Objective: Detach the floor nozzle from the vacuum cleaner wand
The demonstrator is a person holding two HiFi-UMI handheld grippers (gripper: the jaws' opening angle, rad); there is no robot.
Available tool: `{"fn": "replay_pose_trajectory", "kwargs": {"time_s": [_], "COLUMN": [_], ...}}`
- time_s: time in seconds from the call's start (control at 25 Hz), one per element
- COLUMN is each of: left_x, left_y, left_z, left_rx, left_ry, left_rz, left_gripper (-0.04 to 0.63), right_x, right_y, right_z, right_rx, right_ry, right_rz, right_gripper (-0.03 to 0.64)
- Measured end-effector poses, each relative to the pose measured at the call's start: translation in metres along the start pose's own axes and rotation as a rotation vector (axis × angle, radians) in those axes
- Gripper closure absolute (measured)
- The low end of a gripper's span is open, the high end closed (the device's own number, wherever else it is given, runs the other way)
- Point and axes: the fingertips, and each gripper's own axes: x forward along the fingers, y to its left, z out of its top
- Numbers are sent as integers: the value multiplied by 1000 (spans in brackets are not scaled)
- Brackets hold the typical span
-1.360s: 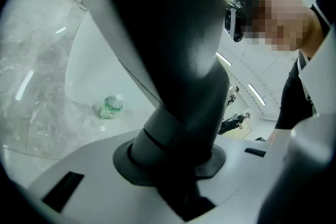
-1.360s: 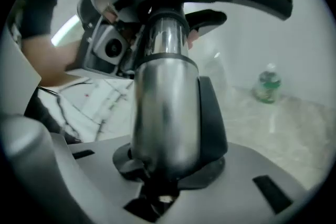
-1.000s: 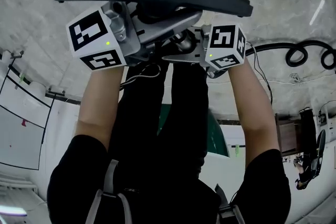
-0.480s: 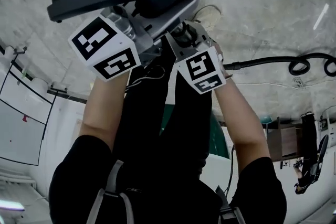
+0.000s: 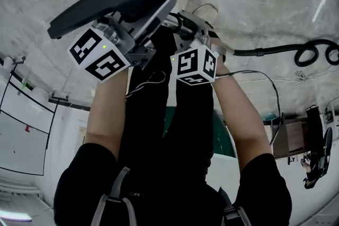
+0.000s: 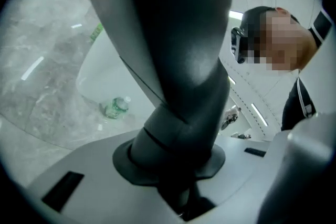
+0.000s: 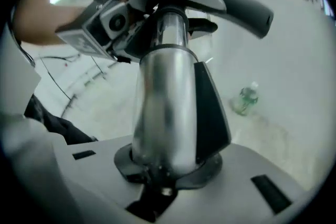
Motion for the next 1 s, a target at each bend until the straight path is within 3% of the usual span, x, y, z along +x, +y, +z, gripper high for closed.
{"fn": "replay_pose_trajectory", "kwargs": {"time_s": [0.04,0.08,0.12,0.2,0.24,0.28,0.32,0.36,0.48,0.6,0.68,0.84,1.0], "left_x": [-5,-9,-13,-20,-28,-37,-46,-51,-45,-38,-35,-24,-16], "left_y": [6,12,16,14,13,18,26,33,46,54,53,49,49], "left_z": [7,12,13,16,29,49,70,86,84,62,56,47,44], "left_rx": [-12,-33,-61,-115,-128,-131,-133,-134,-126,-147,-158,-152,-171], "left_ry": [-32,-51,-59,-96,-148,-213,-267,-291,-215,-165,-160,-127,-123], "left_rz": [17,34,42,3,-17,-19,-13,-7,23,61,61,51,52], "left_gripper": [488,488,488,488,489,489,489,489,489,489,489,488,488], "right_x": [4,6,1,-38,-61,-75,-79,-77,-65,-52,-44,-29,-13], "right_y": [-8,-2,16,66,81,85,83,79,65,58,54,36,10], "right_z": [5,7,6,-8,-21,-38,-57,-75,-106,-114,-110,-95,-95], "right_rx": [-50,-69,-53,75,150,206,236,236,91,-81,-134,-78,-49], "right_ry": [14,38,69,124,145,170,197,219,253,293,303,247,242], "right_rz": [-61,16,232,865,1102,1202,1184,1107,874,772,729,630,475], "right_gripper": [525,525,525,525,526,526,528,528,526,526,526,526,528]}}
